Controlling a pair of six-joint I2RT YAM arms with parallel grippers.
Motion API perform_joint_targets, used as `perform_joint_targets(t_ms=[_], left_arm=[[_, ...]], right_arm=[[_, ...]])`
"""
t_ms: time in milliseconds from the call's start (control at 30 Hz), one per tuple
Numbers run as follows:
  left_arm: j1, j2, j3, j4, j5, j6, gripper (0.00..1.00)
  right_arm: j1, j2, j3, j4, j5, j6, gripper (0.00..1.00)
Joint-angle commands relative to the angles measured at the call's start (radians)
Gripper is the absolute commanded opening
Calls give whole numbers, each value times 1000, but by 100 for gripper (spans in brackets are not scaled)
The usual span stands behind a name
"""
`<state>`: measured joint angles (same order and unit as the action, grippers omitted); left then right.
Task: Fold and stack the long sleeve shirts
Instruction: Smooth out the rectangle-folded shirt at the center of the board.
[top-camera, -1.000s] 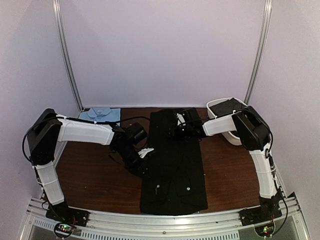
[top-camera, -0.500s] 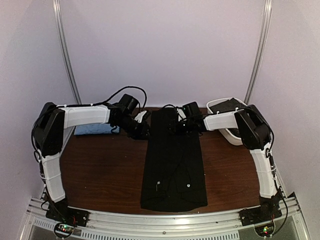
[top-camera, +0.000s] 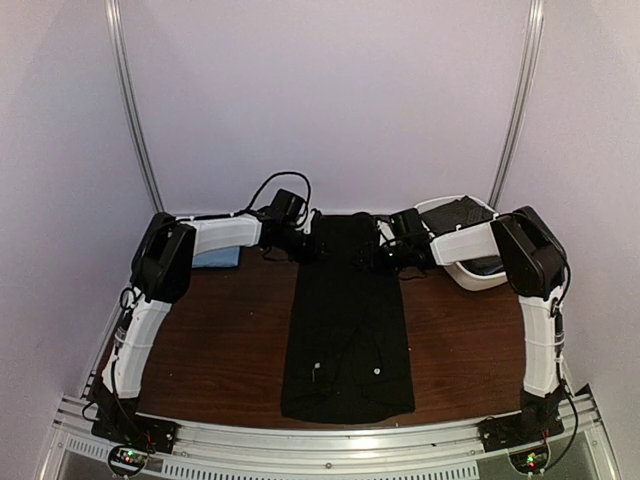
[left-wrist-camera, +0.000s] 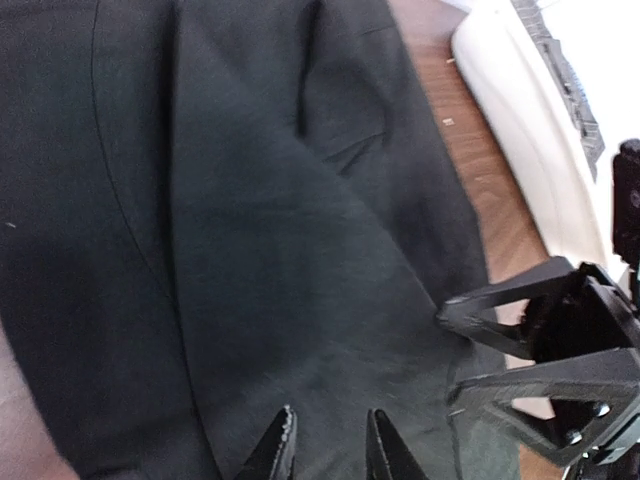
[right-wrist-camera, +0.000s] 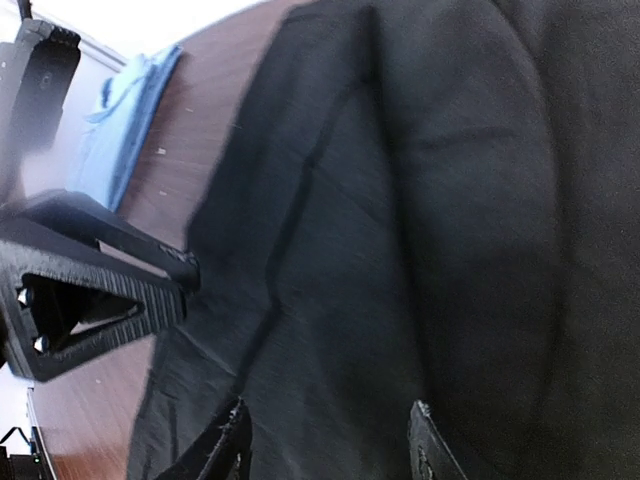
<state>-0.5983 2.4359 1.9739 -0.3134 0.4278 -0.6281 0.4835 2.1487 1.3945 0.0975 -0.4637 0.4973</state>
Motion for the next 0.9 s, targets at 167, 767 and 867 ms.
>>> perform_joint_targets(t_ms=[167,767,867], left_arm=[[8,79,8,38,-10,-60,26],[152,-62,-289,27,-19,-15,25],[173,-78,-309,27,-15,6,25]], right_arm=[[-26,23,-20,-4,7,-14,54],[60,88,53,-34,28,33,53],[70,91,65,-36,53,40,53]])
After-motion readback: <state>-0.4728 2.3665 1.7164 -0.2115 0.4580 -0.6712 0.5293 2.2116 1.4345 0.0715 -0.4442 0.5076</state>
